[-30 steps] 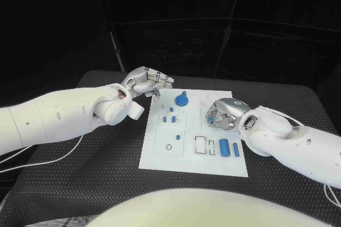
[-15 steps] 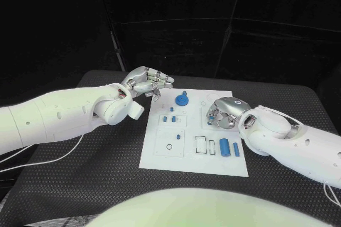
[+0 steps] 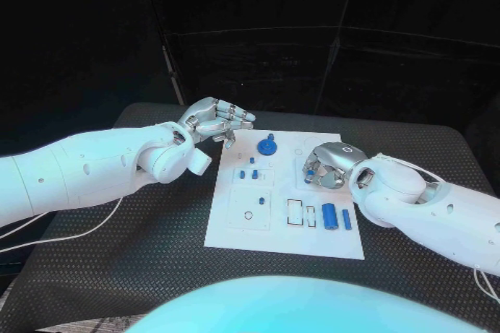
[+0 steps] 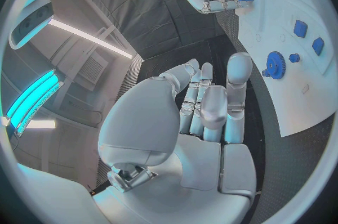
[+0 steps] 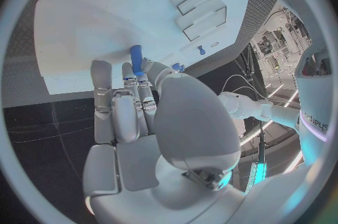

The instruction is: Assemble the parts on the task board

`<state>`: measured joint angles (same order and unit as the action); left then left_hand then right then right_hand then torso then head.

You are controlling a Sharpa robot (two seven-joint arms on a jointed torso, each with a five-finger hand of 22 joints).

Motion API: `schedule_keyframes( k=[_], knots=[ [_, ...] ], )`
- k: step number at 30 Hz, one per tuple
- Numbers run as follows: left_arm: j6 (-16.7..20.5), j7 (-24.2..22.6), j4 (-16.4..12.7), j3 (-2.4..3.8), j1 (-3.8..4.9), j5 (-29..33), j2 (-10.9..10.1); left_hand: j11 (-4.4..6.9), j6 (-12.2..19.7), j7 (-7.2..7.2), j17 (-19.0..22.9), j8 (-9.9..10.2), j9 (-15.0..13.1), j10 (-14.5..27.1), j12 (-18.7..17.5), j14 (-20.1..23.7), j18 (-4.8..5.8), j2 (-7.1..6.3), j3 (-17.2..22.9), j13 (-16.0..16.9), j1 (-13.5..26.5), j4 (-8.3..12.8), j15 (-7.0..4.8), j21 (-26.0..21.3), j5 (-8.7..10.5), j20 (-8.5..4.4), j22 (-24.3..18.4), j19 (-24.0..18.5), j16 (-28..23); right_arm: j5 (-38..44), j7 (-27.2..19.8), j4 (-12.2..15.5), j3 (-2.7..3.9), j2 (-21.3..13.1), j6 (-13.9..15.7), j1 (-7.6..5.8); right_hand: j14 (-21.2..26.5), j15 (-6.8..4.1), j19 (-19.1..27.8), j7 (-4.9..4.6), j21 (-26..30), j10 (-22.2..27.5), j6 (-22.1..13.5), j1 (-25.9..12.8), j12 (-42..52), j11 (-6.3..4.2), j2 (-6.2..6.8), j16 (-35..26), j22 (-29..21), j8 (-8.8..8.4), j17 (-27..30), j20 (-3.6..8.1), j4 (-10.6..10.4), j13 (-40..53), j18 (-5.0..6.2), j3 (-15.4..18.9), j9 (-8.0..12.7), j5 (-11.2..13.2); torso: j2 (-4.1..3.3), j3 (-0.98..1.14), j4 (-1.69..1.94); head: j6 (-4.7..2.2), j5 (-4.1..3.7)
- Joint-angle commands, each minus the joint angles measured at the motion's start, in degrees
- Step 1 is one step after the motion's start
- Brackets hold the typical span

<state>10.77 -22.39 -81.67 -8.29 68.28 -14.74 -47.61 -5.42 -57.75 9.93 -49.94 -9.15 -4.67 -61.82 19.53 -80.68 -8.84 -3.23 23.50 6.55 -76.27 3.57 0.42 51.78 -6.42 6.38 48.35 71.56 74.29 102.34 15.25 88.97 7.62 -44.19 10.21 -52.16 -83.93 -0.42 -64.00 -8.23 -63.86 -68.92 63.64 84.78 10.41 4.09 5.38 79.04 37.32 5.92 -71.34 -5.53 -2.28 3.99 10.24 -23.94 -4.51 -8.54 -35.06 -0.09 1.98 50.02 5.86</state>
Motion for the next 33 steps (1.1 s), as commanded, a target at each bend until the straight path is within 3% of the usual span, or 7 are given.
schedule_keyframes(
  k=[1,6,10,17,21,33],
  knots=[
    [-0.42,-0.34,-0.13,0.05,0.10,0.26,-0.03,0.01,0.43,0.04,-0.03,-0.12,0.06,0.34,0.31,0.47,-0.33,-0.17,0.31,0.08,0.43,-0.10,0.09,-0.40,0.15,-0.07,-0.07,-0.37,-0.21,0.50,1.68,-0.44,-0.23,-0.14,-3.07,0.22,-2.66,-0.11,-0.13,-0.29,-0.23,-0.54,0.03,0.13,-0.33,0.08,0.12,0.27,0.05,-0.38,0.07,0.10,-0.05,-0.02,-0.90,-0.35,0.04,-0.22,-0.01,0.00,-0.03,-0.02,0.02],
    [-0.42,-0.31,-0.12,0.05,0.10,0.26,-0.03,0.01,0.43,0.04,-0.03,-0.12,0.06,0.34,0.31,0.47,-0.33,-0.17,0.31,0.08,0.43,-0.10,0.09,-0.40,0.15,-0.07,-0.07,-0.37,-0.21,0.37,1.73,-0.43,-0.23,-0.14,-2.73,0.22,-2.66,-0.12,-0.11,-0.26,-0.27,-0.67,0.15,0.13,-0.37,0.04,0.12,0.27,0.08,-0.36,0.08,0.09,0.03,0.00,-0.89,-0.45,0.03,-0.23,-0.01,0.03,-0.06,-0.02,0.01],
    [-0.42,-0.30,-0.11,0.05,0.10,0.26,-0.03,0.01,0.43,0.04,-0.03,-0.12,0.06,0.34,0.31,0.47,-0.33,-0.17,0.31,0.08,0.43,-0.10,0.09,-0.40,0.15,-0.07,-0.07,-0.37,-0.21,0.34,1.60,-0.16,-0.23,-0.24,-0.64,0.23,-2.66,-0.22,-0.12,-0.12,-0.48,-1.24,0.64,0.19,-0.50,-0.07,-0.08,0.32,0.31,-0.26,0.04,0.13,0.36,0.09,-0.88,-1.00,-0.01,-0.37,0.00,0.07,-0.09,-0.02,0.06],
    [-0.46,-0.28,0.06,0.05,0.09,0.26,0.02,-0.01,0.47,0.06,0.02,-0.12,0.08,0.41,0.36,0.49,-0.34,-0.12,0.34,0.09,0.45,-0.11,0.10,-0.43,0.15,-0.05,-0.10,-0.37,-0.22,0.24,0.39,1.23,-0.22,-0.97,6.79,0.23,-2.74,-0.38,-0.43,0.01,-1.23,-2.06,1.22,0.39,-0.83,-0.24,-0.11,0.61,1.25,-0.25,-0.31,0.30,1.27,0.20,-0.99,-2.14,-0.01,-1.00,-0.01,0.04,-0.03,-0.02,-0.04],
    [-0.50,-0.30,0.33,0.05,0.08,0.26,0.08,-0.01,0.47,0.06,0.02,-0.12,0.08,0.41,0.36,0.49,-0.34,-0.12,0.34,0.09,0.45,-0.11,0.10,-0.43,0.15,-0.05,-0.10,-0.37,-0.22,-0.01,-0.22,2.20,-0.20,-1.53,9.30,0.23,-2.75,-0.37,-0.42,-0.02,-1.37,-2.14,1.26,0.33,-1.00,-0.21,0.02,0.65,1.36,-0.33,-0.35,0.33,1.49,0.20,-1.01,-2.45,0.02,-1.43,0.02,0.07,-0.03,-0.02,-0.06],
    [-0.49,-0.32,0.67,0.04,0.07,0.26,0.19,-0.01,0.47,0.06,0.02,-0.12,0.08,0.41,0.36,0.49,-0.34,-0.12,0.34,0.09,0.45,-0.11,0.10,-0.43,0.15,-0.05,-0.10,-0.37,-0.22,-2.61,-0.95,7.54,-0.14,-3.66,9.18,0.21,-2.78,-0.36,-0.43,-0.05,-1.55,-2.23,1.36,0.09,-1.18,-0.18,0.15,0.74,1.54,-0.37,-0.47,0.33,1.61,0.20,-1.03,-2.68,0.04,-1.68,-0.01,0.07,-0.09,-0.02,0.20]
  ],
)
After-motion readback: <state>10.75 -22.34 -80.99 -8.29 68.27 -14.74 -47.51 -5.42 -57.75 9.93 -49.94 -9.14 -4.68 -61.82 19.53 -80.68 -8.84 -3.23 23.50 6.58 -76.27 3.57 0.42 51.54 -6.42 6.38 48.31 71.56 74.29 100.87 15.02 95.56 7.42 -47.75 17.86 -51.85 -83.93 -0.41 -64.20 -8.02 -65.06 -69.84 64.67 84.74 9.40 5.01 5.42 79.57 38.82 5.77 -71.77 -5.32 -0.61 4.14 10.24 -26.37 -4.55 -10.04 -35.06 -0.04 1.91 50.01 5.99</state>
